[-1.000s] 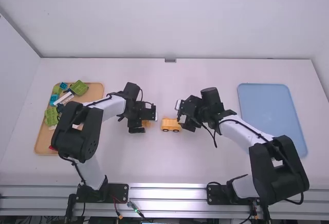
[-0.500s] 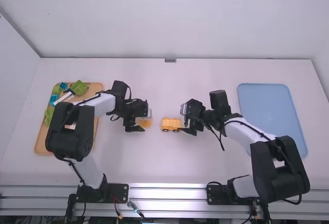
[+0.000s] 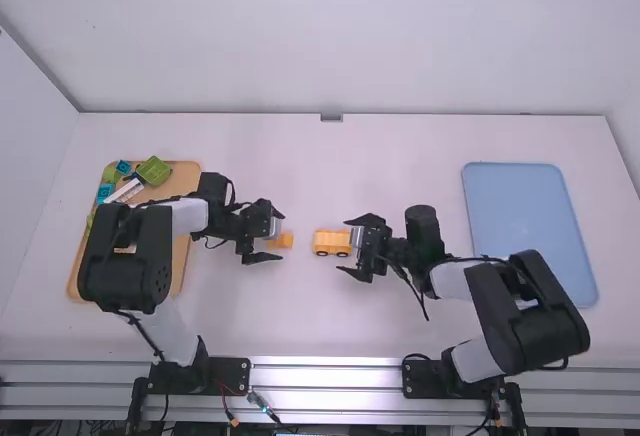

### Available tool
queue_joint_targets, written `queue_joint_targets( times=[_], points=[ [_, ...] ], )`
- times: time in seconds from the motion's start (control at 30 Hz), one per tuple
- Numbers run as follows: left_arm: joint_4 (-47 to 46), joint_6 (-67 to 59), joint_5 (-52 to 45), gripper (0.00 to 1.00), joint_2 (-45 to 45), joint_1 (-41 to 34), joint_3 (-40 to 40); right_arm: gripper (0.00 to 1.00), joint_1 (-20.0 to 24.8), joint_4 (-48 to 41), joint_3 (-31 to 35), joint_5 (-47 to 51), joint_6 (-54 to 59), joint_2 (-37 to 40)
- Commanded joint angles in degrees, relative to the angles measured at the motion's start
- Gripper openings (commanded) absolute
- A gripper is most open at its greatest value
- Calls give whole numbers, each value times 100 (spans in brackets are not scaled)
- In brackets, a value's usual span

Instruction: Assemble lego blocks to make yellow taxi

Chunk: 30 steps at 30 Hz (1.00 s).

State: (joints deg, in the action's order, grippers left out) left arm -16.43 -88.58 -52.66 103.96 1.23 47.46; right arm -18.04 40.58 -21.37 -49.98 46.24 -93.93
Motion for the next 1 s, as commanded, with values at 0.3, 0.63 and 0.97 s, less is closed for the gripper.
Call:
queue_joint_targets(
  times=[0.3, 0.63, 0.97],
  points=[
    [424, 118, -332, 99, 160, 105, -101, 99, 374, -90, -1058, -1165, 162, -1775],
    [879, 374, -286, 99, 459, 107, -103, 99, 299, -74, -1541, -1416, 160, -2509],
    [748, 820, -175, 99, 651, 103, 118, 99, 133, -70, -2048, -1106, -146, -3178]
  ],
)
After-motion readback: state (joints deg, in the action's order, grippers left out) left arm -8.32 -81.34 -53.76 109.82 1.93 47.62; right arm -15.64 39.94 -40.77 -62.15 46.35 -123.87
